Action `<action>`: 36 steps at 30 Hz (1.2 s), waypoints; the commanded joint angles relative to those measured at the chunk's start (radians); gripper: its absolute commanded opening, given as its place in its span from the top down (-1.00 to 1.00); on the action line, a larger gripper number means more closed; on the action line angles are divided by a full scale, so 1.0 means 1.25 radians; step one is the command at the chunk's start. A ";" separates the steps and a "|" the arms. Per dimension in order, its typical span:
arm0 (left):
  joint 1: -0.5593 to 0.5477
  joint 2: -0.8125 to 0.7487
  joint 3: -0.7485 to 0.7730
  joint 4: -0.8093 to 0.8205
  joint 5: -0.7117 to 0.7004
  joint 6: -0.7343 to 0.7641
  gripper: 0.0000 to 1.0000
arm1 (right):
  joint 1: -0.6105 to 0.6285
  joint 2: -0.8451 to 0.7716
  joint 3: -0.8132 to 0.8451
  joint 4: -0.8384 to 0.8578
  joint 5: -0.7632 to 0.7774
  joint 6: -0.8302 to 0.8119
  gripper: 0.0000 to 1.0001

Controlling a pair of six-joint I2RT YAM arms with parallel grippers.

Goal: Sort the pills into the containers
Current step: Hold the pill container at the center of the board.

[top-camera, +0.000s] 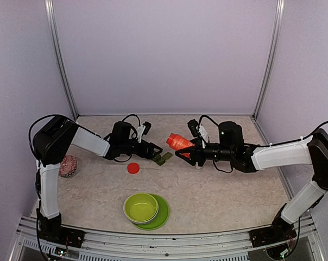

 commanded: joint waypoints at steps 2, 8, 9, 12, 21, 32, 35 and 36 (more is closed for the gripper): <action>-0.020 0.031 -0.020 0.019 0.025 -0.007 -0.98 | -0.005 -0.033 -0.014 0.010 0.004 -0.009 0.25; -0.036 0.037 -0.036 0.038 0.033 -0.006 -0.89 | -0.006 -0.032 -0.017 0.009 0.003 -0.016 0.25; -0.038 0.037 -0.042 0.043 0.035 -0.010 -0.87 | -0.006 -0.031 -0.017 0.008 0.003 -0.017 0.25; -0.041 0.035 -0.059 0.058 0.040 -0.018 -0.80 | -0.006 -0.030 -0.018 0.008 0.001 -0.019 0.25; -0.063 0.010 -0.094 0.100 0.013 -0.050 -0.69 | -0.006 -0.023 -0.025 0.018 0.001 -0.017 0.24; -0.061 0.032 -0.094 0.185 -0.069 -0.095 -0.75 | -0.005 -0.011 -0.030 0.029 -0.006 -0.007 0.22; -0.071 0.039 -0.088 0.177 -0.089 -0.077 -0.75 | -0.006 -0.013 -0.032 0.031 -0.006 -0.006 0.22; -0.073 0.041 -0.089 0.177 -0.091 -0.074 -0.75 | -0.006 -0.013 -0.033 0.032 -0.006 -0.005 0.22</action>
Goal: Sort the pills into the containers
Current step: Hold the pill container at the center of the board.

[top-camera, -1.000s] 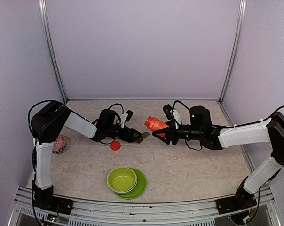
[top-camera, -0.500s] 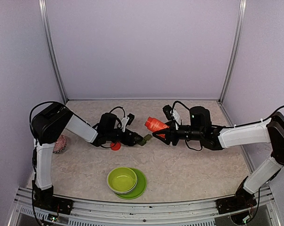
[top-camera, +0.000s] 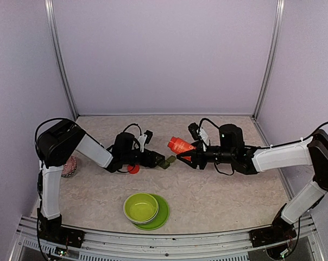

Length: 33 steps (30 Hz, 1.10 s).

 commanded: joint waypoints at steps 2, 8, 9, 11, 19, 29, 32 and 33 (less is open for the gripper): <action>-0.015 0.019 0.011 0.012 -0.028 0.018 -0.75 | -0.005 -0.004 -0.009 0.038 -0.006 0.006 0.22; -0.020 0.033 0.010 0.017 -0.030 0.026 -0.75 | -0.005 0.004 -0.012 0.048 -0.011 0.011 0.22; -0.019 0.036 0.013 0.014 -0.034 0.028 -0.75 | -0.005 0.007 -0.011 0.050 -0.013 0.012 0.22; -0.019 0.039 0.016 0.013 -0.040 0.031 -0.75 | -0.005 0.010 -0.011 0.051 -0.015 0.014 0.22; -0.015 0.055 0.030 0.030 -0.033 0.030 -0.66 | -0.005 0.012 -0.010 0.051 -0.017 0.014 0.22; -0.013 0.066 0.035 0.039 -0.022 0.031 -0.31 | -0.005 0.009 -0.007 0.044 -0.015 0.015 0.22; -0.015 0.074 0.037 0.041 -0.015 0.029 -0.24 | -0.005 0.009 -0.007 0.042 -0.014 0.016 0.22; -0.016 0.076 0.037 0.043 -0.018 0.030 -0.23 | -0.005 0.011 -0.008 0.041 -0.012 0.017 0.23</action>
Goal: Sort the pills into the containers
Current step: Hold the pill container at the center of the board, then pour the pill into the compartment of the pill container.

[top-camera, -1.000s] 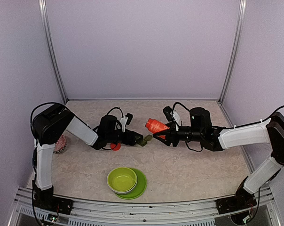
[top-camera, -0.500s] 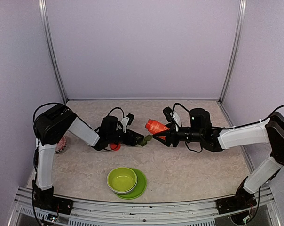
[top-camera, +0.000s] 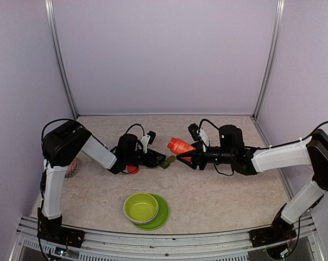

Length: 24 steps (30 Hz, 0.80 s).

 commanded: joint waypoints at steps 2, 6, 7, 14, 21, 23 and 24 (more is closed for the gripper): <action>-0.003 0.026 -0.001 0.010 0.000 0.006 -0.22 | -0.005 0.006 -0.002 0.020 0.001 0.007 0.22; -0.003 0.021 -0.019 0.037 -0.003 0.003 -0.24 | -0.004 0.016 -0.003 0.007 0.014 0.007 0.23; -0.003 0.019 -0.028 0.048 -0.004 0.001 -0.25 | -0.004 0.019 -0.003 0.004 0.018 0.006 0.23; -0.002 0.017 -0.040 0.070 -0.003 0.000 -0.24 | -0.004 0.052 -0.003 -0.005 0.034 -0.002 0.23; -0.004 0.015 -0.047 0.077 -0.008 -0.001 -0.28 | -0.003 0.095 -0.003 0.007 0.037 -0.001 0.23; -0.003 0.015 -0.049 0.082 -0.006 -0.002 -0.27 | -0.003 0.110 0.002 0.007 0.039 -0.001 0.23; -0.004 0.015 -0.050 0.084 -0.007 -0.001 -0.26 | -0.002 0.116 0.005 0.008 0.042 -0.002 0.23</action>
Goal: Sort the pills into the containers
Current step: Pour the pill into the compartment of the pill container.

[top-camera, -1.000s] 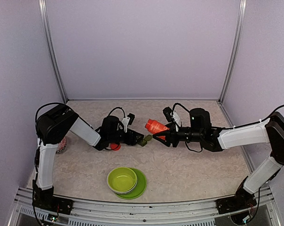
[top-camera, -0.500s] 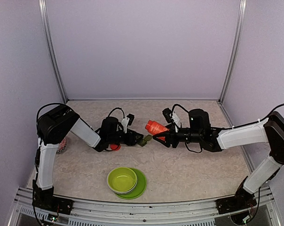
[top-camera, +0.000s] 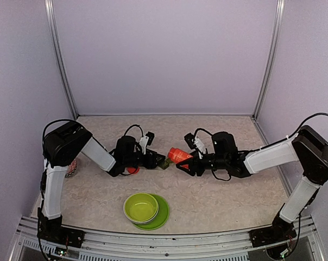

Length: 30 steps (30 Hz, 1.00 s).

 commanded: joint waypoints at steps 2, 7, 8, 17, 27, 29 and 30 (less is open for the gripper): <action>-0.003 0.010 -0.023 0.022 -0.005 0.002 -0.26 | -0.001 0.038 0.011 0.019 0.012 -0.002 0.23; 0.000 0.013 -0.026 0.034 0.004 0.001 -0.23 | 0.004 0.066 0.030 0.005 0.021 -0.010 0.23; 0.000 0.013 -0.026 0.034 0.004 0.000 -0.23 | 0.005 0.070 0.035 0.000 0.025 -0.011 0.23; 0.001 0.016 -0.018 0.022 0.006 -0.001 -0.20 | 0.011 0.104 0.078 -0.038 0.036 -0.022 0.23; 0.002 0.015 -0.015 0.017 0.010 -0.001 -0.23 | 0.016 0.131 0.099 -0.059 0.042 -0.022 0.23; 0.003 0.016 -0.014 0.018 0.016 -0.003 -0.29 | 0.017 0.136 0.101 -0.061 0.039 -0.022 0.23; 0.004 0.018 -0.013 0.018 0.018 -0.004 -0.30 | 0.017 0.138 0.103 -0.063 0.039 -0.022 0.23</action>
